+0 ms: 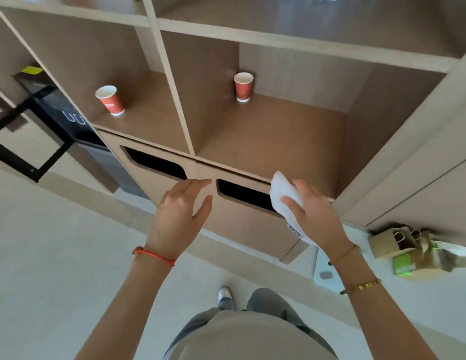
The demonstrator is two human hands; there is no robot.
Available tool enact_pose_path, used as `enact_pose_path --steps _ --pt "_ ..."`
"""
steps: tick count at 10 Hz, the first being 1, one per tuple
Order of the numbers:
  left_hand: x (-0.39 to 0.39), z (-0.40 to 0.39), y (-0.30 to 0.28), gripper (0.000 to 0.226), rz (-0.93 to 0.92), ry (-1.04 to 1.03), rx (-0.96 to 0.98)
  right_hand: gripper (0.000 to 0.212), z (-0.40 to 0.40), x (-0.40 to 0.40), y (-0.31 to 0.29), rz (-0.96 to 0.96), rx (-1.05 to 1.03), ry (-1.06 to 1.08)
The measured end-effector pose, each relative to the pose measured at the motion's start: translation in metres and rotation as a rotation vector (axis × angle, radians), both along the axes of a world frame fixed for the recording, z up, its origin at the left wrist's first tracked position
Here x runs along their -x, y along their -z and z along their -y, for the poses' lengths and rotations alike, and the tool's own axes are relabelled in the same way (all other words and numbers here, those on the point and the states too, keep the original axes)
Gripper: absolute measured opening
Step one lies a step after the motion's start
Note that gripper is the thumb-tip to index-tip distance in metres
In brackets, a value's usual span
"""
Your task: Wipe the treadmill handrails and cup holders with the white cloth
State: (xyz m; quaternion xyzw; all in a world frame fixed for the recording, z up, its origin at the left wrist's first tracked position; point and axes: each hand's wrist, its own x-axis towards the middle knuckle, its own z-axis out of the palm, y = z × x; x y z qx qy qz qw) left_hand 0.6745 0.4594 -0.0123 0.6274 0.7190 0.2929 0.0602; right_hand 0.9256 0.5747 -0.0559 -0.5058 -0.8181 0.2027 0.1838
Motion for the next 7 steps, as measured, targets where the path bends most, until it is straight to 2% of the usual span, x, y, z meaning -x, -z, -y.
enact_pose_path --steps 3,5,7 --pt "0.029 -0.11 0.016 0.031 -0.018 0.191 0.042 0.042 -0.107 0.026 0.007 0.257 -0.09 0.134" --pt "0.023 -0.155 0.025 0.032 0.037 0.193 0.085 0.043 -0.166 0.036 0.034 0.385 -0.047 0.154" --pt "0.016 -0.182 0.028 0.032 0.049 0.183 0.07 0.045 -0.192 0.035 0.054 0.331 0.005 0.125"
